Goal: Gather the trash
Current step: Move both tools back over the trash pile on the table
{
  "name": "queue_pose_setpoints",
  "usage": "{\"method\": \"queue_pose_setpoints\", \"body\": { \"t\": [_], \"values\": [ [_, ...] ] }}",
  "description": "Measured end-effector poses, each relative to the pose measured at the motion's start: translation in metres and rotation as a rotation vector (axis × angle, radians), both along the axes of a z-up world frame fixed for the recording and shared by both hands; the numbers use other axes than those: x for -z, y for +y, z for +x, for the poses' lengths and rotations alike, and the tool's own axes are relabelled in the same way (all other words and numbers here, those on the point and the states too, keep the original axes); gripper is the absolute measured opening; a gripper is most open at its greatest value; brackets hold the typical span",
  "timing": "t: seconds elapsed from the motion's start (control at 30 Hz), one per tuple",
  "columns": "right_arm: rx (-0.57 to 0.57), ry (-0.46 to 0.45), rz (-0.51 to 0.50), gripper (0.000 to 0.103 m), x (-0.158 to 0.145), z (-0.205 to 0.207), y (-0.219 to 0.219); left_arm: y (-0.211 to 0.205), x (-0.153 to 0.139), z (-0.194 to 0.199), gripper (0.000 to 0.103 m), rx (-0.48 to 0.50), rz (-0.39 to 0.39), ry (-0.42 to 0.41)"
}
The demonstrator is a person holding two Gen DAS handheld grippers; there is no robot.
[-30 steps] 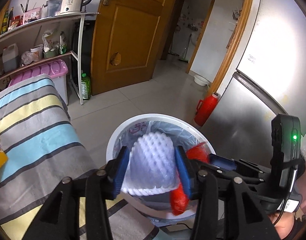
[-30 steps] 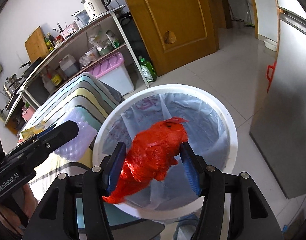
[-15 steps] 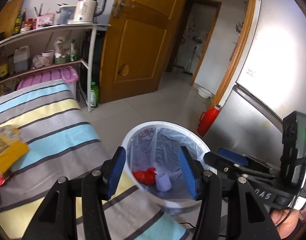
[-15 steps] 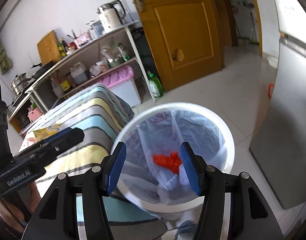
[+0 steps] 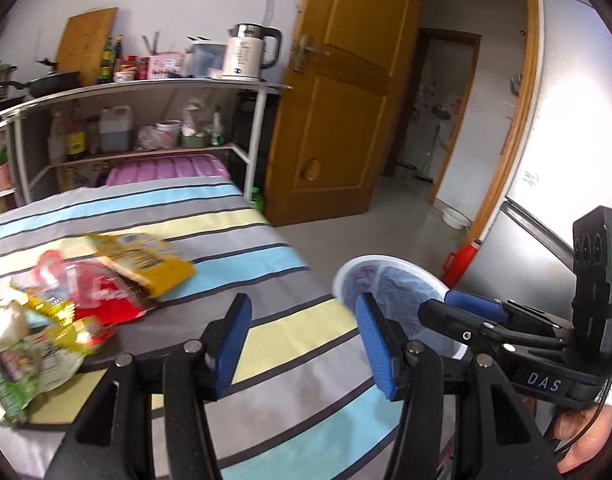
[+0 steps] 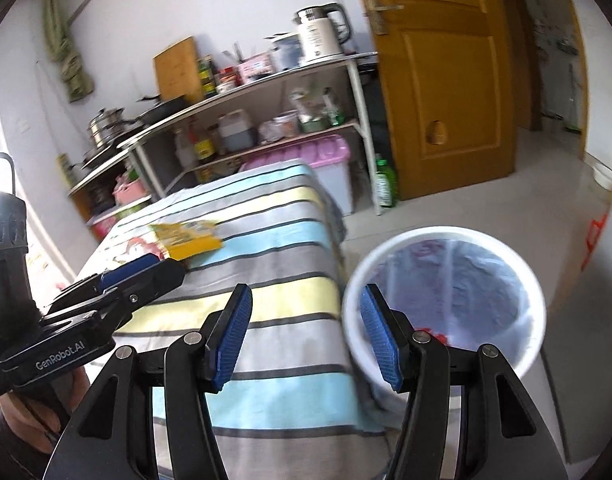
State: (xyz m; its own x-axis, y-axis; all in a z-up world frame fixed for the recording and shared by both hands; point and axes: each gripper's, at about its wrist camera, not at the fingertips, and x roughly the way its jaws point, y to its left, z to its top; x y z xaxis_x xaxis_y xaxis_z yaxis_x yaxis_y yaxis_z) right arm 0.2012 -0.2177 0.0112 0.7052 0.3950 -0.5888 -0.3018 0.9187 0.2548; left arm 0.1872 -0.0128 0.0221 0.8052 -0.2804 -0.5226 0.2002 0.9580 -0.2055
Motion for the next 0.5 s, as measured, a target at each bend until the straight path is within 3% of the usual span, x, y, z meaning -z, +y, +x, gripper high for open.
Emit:
{"method": "queue_pose_setpoints", "body": {
  "t": [0.5],
  "values": [
    [-0.202, 0.013, -0.066, 0.057, 0.004, -0.001, 0.096, 0.107, 0.016, -0.057, 0.057, -0.251, 0.033, 0.003]
  ]
}}
